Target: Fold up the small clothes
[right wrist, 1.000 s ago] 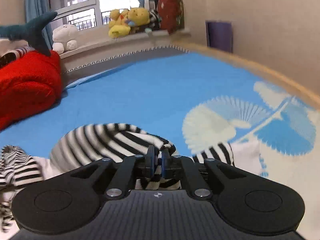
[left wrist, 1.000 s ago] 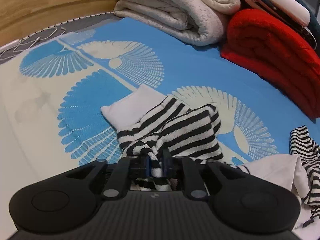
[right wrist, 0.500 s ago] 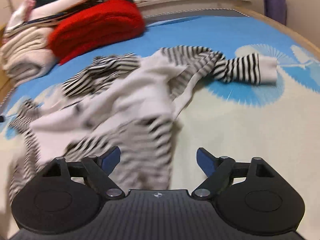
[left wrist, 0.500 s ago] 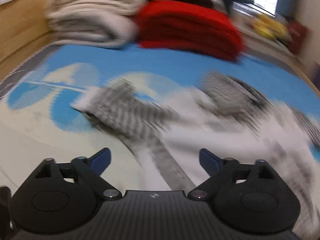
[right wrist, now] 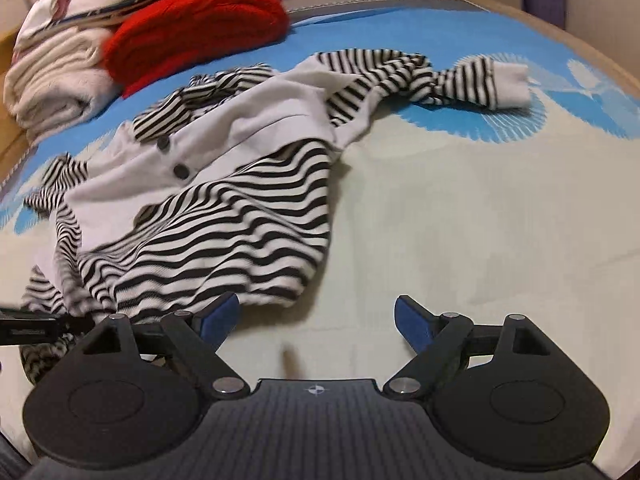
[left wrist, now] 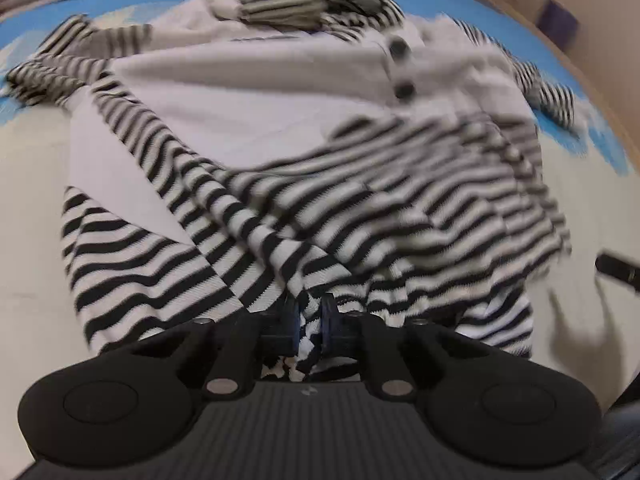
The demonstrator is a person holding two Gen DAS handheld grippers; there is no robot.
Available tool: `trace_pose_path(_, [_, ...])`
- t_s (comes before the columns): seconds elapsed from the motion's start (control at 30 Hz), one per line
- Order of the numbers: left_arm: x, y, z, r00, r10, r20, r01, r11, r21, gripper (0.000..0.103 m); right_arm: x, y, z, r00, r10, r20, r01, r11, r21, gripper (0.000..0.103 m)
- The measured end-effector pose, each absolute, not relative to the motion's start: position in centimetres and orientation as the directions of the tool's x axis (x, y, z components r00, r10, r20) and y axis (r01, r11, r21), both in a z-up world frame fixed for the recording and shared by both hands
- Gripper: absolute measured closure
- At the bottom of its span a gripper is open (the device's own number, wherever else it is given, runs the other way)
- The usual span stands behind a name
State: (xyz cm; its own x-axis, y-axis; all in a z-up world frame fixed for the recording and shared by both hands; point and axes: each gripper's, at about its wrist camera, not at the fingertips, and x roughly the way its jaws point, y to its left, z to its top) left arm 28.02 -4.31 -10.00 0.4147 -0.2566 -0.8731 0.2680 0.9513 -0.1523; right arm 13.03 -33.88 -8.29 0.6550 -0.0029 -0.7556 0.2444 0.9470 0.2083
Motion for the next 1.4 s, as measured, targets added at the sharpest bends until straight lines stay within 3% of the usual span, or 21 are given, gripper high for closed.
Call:
trace_pose_path(0.13, [27.1,2.0,-3.9,0.571,-0.242,-0.784,0.153,0.970,-0.187,0.095,12.9,-35.1,-7.9,0.677,-0.021,-0.736,0.265,0.940,0.217,0.018])
trace_pose_path(0.23, [27.8,8.3,-1.1,0.658,-0.082,-0.748,-0.019,0.992,-0.126,0.103,13.5,-35.1,-7.8,0.675,-0.017,-0.738,0.257,0.942,0.214,0.018])
trace_pose_path(0.33, [28.5,13.1,-1.2,0.667,0.015,-0.745,-0.144,0.983,-0.110,0.103,14.6,-33.7,-8.3,0.655,-0.001,-0.756,0.218,0.958,0.188,0.018])
trace_pose_path(0.43, [28.5,15.3,-3.1,0.652,-0.007,-0.758,-0.193,0.966,-0.175,0.103,15.6,-31.1,-9.0,0.639,0.033,-0.769,0.136,0.978,0.156,0.018])
trace_pose_path(0.53, [28.7,15.0,-5.6,0.628,-0.104,-0.771,-0.164,0.951,-0.262,0.103,16.5,-28.7,-9.6,0.635,0.077,-0.768,0.057,0.988,0.145,0.018])
trace_pose_path(0.67, [28.4,13.4,-7.4,0.589,-0.191,-0.785,-0.098,0.948,-0.304,0.102,18.8,-27.2,-11.1,0.602,0.064,-0.796,0.077,0.987,0.138,0.020])
trace_pose_path(0.7, [28.4,13.1,-7.3,0.594,-0.209,-0.777,-0.068,0.949,-0.307,0.100,19.4,-27.2,-11.3,0.599,0.069,-0.797,0.090,0.984,0.153,0.023])
trace_pose_path(0.73, [28.5,12.7,-7.3,0.601,-0.221,-0.768,-0.047,0.949,-0.310,0.098,20.1,-27.2,-11.2,0.608,0.087,-0.790,0.092,0.980,0.179,0.044])
trace_pose_path(0.77, [28.7,12.4,-7.3,0.607,-0.237,-0.758,-0.030,0.947,-0.319,0.097,20.6,-27.3,-10.7,0.625,0.117,-0.772,0.078,0.974,0.211,0.081])
trace_pose_path(0.8, [29.0,12.2,-7.3,0.610,-0.252,-0.751,-0.019,0.943,-0.332,0.097,21.1,-27.2,-9.8,0.641,0.140,-0.755,0.055,0.973,0.226,0.087])
trace_pose_path(0.93, [30.0,11.1,-7.7,0.587,-0.296,-0.753,0.021,0.936,-0.351,0.096,22.7,-25.2,-5.3,0.746,0.142,-0.650,-0.086,0.989,0.117,0.089])
trace_pose_path(1.0, [30.1,10.6,-7.6,0.580,-0.318,-0.750,0.044,0.931,-0.361,0.088,24.9,-23.4,-3.5,0.756,0.144,-0.638,-0.163,0.986,0.029,0.089])
trace_pose_path(1.03, [30.0,10.5,-7.6,0.578,-0.332,-0.745,0.051,0.926,-0.373,0.077,26.2,-22.5,-2.8,0.759,0.144,-0.635,-0.185,0.983,0.001,0.089])
trace_pose_path(1.07, [30.0,10.5,-7.5,0.576,-0.343,-0.742,0.053,0.921,-0.385,0.056,27.6,-21.7,-2.2,0.764,0.147,-0.628,-0.196,0.980,-0.010,0.089])
trace_pose_path(1.1, [30.0,10.5,-7.5,0.578,-0.345,-0.740,0.049,0.919,-0.391,0.046,28.9,-21.3,-1.7,0.766,0.163,-0.621,-0.204,0.979,0.005,0.089])
trace_pose_path(1.13, [30.1,10.4,-7.5,0.579,-0.347,-0.738,0.044,0.917,-0.396,0.033,30.4,-21.1,-1.4,0.762,0.200,-0.616,-0.215,0.975,0.051,0.084])
trace_pose_path(1.17, [30.2,10.3,-7.5,0.577,-0.349,-0.738,0.041,0.915,-0.400,0.028,31.6,-21.1,-1.4,0.749,0.242,-0.617,-0.222,0.969,0.110,0.076])
trace_pose_path(1.23, [30.5,10.0,-7.6,0.566,-0.354,-0.745,0.039,0.913,-0.405,0.027,33.3,-21.4,-2.2,0.695,0.284,-0.661,-0.206,0.959,0.196,0.054])
trace_pose_path(1.4, [30.7,9.1,-8.1,0.536,-0.359,-0.764,0.057,0.919,-0.391,0.027,29.2,-26.0,-2.9,0.734,0.243,-0.634,-0.057,0.953,0.299,0.045])
